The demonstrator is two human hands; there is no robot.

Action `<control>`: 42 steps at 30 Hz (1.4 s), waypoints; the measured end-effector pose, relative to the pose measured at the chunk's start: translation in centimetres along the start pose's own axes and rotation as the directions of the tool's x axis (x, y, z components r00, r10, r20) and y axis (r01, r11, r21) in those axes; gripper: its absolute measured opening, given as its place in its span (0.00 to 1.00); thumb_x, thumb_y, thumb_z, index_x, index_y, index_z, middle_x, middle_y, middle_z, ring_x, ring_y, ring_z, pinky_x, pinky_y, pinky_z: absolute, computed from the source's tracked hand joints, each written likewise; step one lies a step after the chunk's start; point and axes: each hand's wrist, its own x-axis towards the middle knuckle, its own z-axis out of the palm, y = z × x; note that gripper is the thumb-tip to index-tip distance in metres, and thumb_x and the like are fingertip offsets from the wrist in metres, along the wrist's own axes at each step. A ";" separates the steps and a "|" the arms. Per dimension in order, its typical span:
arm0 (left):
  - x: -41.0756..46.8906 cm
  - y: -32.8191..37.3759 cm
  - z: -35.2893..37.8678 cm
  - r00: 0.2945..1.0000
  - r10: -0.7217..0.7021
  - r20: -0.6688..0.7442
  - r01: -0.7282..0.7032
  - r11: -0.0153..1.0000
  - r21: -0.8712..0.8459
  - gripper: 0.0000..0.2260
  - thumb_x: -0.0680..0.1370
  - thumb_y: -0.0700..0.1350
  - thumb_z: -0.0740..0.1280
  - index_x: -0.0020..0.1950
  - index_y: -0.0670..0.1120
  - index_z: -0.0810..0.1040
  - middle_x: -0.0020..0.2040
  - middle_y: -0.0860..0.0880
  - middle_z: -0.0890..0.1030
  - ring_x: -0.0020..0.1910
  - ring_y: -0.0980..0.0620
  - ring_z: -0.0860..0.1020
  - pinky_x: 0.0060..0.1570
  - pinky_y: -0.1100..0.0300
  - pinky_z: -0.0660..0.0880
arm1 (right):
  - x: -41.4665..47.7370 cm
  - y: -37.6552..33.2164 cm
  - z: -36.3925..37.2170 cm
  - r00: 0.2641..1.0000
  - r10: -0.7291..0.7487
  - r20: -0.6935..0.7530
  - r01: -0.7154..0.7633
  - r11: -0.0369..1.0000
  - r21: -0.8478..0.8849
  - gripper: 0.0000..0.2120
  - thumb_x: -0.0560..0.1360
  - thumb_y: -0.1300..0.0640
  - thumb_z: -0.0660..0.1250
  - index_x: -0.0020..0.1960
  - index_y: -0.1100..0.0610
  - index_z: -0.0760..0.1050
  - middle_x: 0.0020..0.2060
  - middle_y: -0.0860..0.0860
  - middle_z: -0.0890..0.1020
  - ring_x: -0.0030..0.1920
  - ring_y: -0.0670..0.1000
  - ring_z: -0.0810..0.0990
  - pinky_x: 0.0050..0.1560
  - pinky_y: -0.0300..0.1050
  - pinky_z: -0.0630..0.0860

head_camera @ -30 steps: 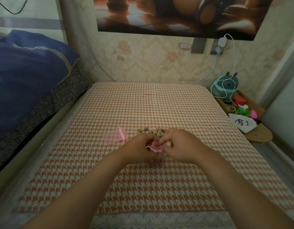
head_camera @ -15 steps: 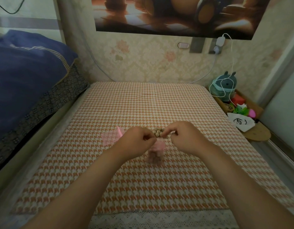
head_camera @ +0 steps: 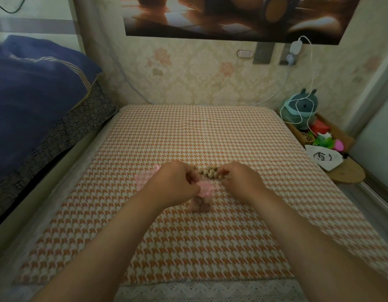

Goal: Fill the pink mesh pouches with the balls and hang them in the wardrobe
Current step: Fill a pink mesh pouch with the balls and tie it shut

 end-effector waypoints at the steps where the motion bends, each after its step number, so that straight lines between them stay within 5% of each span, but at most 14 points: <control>1: 0.0 0.0 -0.1 1.000 -0.008 0.002 0.008 1.000 -0.006 0.05 0.72 0.46 0.73 0.47 0.50 0.84 0.41 0.55 0.83 0.39 0.58 0.81 0.39 0.62 0.81 | 0.1 -0.1 0.2 1.000 0.006 -0.010 -0.006 1.000 -0.021 0.12 0.78 0.52 0.69 0.61 0.45 0.81 0.60 0.45 0.82 0.57 0.50 0.81 0.48 0.43 0.73; 9: -0.2 -0.1 0.3 1.000 -0.015 0.012 0.015 0.999 -0.043 0.07 0.75 0.47 0.72 0.53 0.52 0.82 0.51 0.57 0.80 0.43 0.62 0.80 0.44 0.64 0.80 | 0.1 0.0 0.7 0.997 0.060 -0.050 -0.060 0.998 0.004 0.04 0.78 0.50 0.70 0.53 0.46 0.82 0.49 0.44 0.85 0.45 0.47 0.79 0.39 0.41 0.71; 16: 0.2 0.0 0.9 1.000 -0.001 0.000 0.001 0.996 -0.090 0.09 0.76 0.43 0.69 0.55 0.49 0.84 0.47 0.56 0.82 0.41 0.64 0.78 0.38 0.74 0.72 | -0.8 -2.4 -3.0 0.985 -0.016 -0.169 0.097 0.873 0.479 0.05 0.73 0.52 0.76 0.45 0.44 0.82 0.41 0.39 0.84 0.38 0.33 0.78 0.41 0.34 0.72; 19: 0.2 0.0 1.0 1.000 -0.006 -0.015 0.004 0.991 -0.133 0.08 0.76 0.42 0.69 0.53 0.50 0.84 0.43 0.57 0.82 0.37 0.65 0.77 0.32 0.77 0.70 | -1.9 -4.1 -4.3 0.981 -0.135 -0.141 0.190 0.820 0.540 0.07 0.70 0.54 0.79 0.40 0.44 0.83 0.38 0.38 0.84 0.32 0.37 0.77 0.37 0.37 0.73; 22: 0.2 0.0 1.0 1.000 -0.006 0.000 0.006 0.987 -0.158 0.07 0.76 0.42 0.68 0.49 0.52 0.83 0.38 0.59 0.80 0.37 0.61 0.78 0.30 0.75 0.68 | -3.0 -4.8 -4.3 0.971 -0.220 -0.091 0.237 0.864 0.443 0.03 0.71 0.51 0.78 0.43 0.46 0.84 0.40 0.38 0.85 0.34 0.34 0.77 0.37 0.35 0.71; 26: 0.1 0.1 1.2 1.000 0.006 0.011 -0.004 0.984 -0.180 0.09 0.75 0.40 0.68 0.50 0.50 0.85 0.41 0.57 0.83 0.40 0.61 0.80 0.41 0.67 0.74 | -3.3 -4.7 -4.3 0.961 -0.272 -0.052 0.277 0.929 0.245 0.05 0.74 0.46 0.75 0.49 0.44 0.86 0.43 0.38 0.84 0.38 0.35 0.77 0.41 0.38 0.74; 29: 0.1 0.0 1.3 1.000 0.018 -0.008 -0.019 0.986 -0.166 0.08 0.76 0.42 0.69 0.52 0.50 0.85 0.40 0.60 0.81 0.36 0.67 0.77 0.36 0.74 0.69 | -3.1 -4.3 -4.4 0.953 -0.302 -0.033 0.303 0.939 0.163 0.05 0.76 0.46 0.72 0.50 0.41 0.86 0.45 0.39 0.83 0.42 0.39 0.77 0.45 0.45 0.78; 34: 0.2 -0.2 1.1 0.999 0.029 -0.016 -0.032 0.981 -0.190 0.08 0.77 0.41 0.68 0.52 0.49 0.85 0.41 0.58 0.82 0.33 0.67 0.76 0.31 0.77 0.68 | -3.3 -3.9 -4.9 0.947 -0.319 0.026 0.316 0.944 0.090 0.10 0.78 0.53 0.67 0.52 0.40 0.83 0.54 0.39 0.78 0.41 0.37 0.73 0.43 0.40 0.71; 37: 0.1 -0.5 0.9 0.999 0.051 0.012 -0.046 0.967 -0.252 0.07 0.76 0.40 0.69 0.50 0.49 0.85 0.37 0.59 0.81 0.32 0.68 0.76 0.32 0.74 0.69 | -3.6 -4.0 -4.6 0.934 -0.315 0.166 0.317 0.948 0.014 0.10 0.77 0.46 0.67 0.57 0.41 0.81 0.60 0.40 0.74 0.57 0.44 0.75 0.55 0.47 0.76; 39: 0.1 -0.5 0.9 0.997 0.071 0.034 -0.059 0.957 -0.284 0.07 0.76 0.40 0.69 0.52 0.48 0.84 0.39 0.58 0.82 0.36 0.68 0.77 0.35 0.73 0.70 | -3.6 -4.0 -4.3 0.930 -0.292 0.221 0.300 0.954 -0.005 0.13 0.78 0.47 0.66 0.60 0.43 0.81 0.63 0.43 0.74 0.63 0.48 0.73 0.61 0.51 0.75; 42: 0.1 -0.9 1.2 0.991 0.082 0.104 -0.040 0.932 -0.361 0.19 0.73 0.42 0.74 0.62 0.51 0.75 0.53 0.54 0.81 0.51 0.59 0.80 0.46 0.68 0.77 | -3.4 -4.0 -4.0 0.930 -0.287 0.228 0.306 0.950 -0.054 0.14 0.78 0.48 0.65 0.60 0.48 0.82 0.61 0.46 0.76 0.59 0.50 0.76 0.56 0.50 0.77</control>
